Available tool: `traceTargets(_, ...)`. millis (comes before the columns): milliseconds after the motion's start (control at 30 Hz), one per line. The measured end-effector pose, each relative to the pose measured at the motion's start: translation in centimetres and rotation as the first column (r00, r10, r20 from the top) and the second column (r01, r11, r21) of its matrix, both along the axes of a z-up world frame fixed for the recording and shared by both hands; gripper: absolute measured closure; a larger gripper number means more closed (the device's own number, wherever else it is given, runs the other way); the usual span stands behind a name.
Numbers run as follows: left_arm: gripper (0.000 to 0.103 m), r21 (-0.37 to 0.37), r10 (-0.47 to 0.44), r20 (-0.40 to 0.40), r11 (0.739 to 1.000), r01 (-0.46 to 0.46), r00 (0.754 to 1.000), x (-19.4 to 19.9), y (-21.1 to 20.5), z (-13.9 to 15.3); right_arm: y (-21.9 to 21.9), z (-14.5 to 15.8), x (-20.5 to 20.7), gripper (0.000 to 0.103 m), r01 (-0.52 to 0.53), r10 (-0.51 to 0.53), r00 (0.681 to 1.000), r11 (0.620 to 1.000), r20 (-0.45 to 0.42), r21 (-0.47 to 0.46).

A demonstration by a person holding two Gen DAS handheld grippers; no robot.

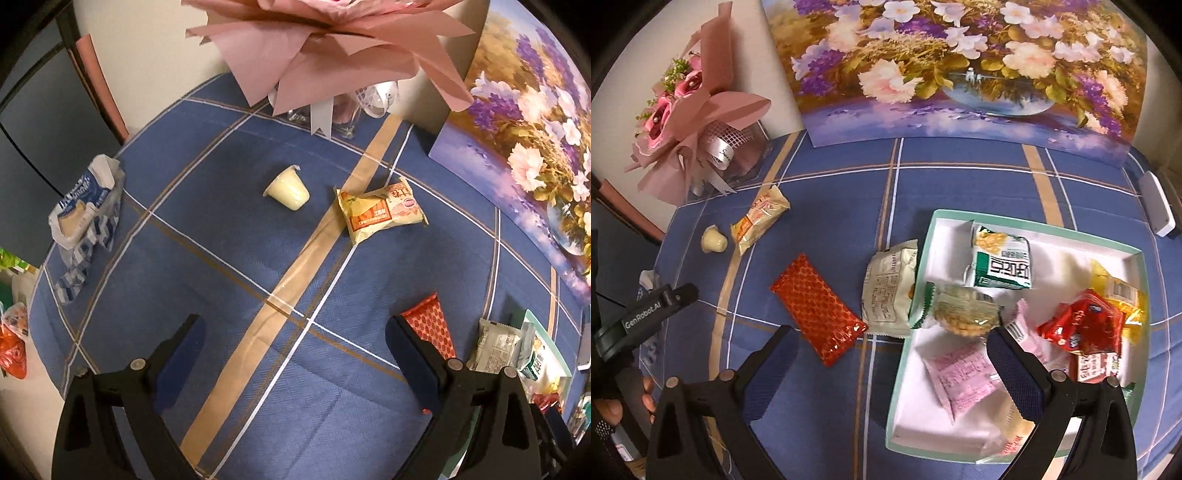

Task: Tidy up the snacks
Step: 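Move left tool to the red patterned packet while right tool moves to white bag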

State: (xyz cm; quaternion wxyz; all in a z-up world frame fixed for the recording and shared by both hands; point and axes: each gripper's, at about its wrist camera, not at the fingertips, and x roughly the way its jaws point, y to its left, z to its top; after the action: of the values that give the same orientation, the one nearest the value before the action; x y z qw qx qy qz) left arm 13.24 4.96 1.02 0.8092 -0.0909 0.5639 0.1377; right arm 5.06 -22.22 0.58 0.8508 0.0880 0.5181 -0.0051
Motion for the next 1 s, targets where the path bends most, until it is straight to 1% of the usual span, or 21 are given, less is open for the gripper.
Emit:
traceTargets(133,0.006,-0.036,-0.002,-0.009,0.999,0.002,1.0,0.0,0.6,-0.7,1.1,-1.0,0.8,0.0,-0.029,0.029,0.999,1.0,-0.019,0.009)
traceTargets(233,0.006,-0.068,0.016,-0.022,0.998,-0.017,1.0,0.2,1.2,-1.5,1.1,-1.8,1.5,0.0,-0.013,0.014,0.999,1.0,-0.038,0.02)
traceTargets(333,0.006,-0.113,0.016,-0.03,0.993,-0.019,0.999,0.5,0.9,-2.4,0.7,-2.6,2.3,0.0,0.005,-0.004,0.998,1.0,-0.056,0.017)
traceTargets(433,0.006,-0.143,-0.008,-0.05,0.99,0.001,0.999,1.0,-0.1,-3.4,0.6,-3.2,3.1,0.0,0.01,-0.011,0.997,1.0,-0.075,-0.013)
traceTargets(567,0.006,-0.167,-0.029,-0.075,0.986,0.016,0.997,1.7,-1.7,-4.9,1.2,-3.4,3.9,0.004,-0.028,0.023,0.997,0.997,-0.074,-0.074)
traceTargets(633,0.006,-0.184,-0.051,-0.086,0.982,0.035,0.995,2.1,-2.6,-5.8,1.4,-3.5,4.1,0.004,-0.037,0.03,0.997,0.995,-0.075,-0.09)
traceTargets(800,0.006,-0.212,-0.092,-0.104,0.975,0.069,0.99,3.2,-5.1,-7.5,1.1,-3.9,4.1,0.004,-0.013,0.007,0.998,0.996,-0.067,-0.09)
traceTargets(900,0.006,-0.23,-0.119,-0.119,0.969,0.089,0.986,3.8,-6.5,-8.6,0.7,-4.1,3.9,0.004,0.01,-0.016,0.999,0.992,-0.045,-0.122)
traceTargets(1000,0.006,-0.238,-0.126,-0.131,0.967,0.092,0.983,4.4,-7.5,-9.4,0.0,-4.2,3.8,0.006,0.035,-0.039,0.999,0.989,-0.027,-0.143)
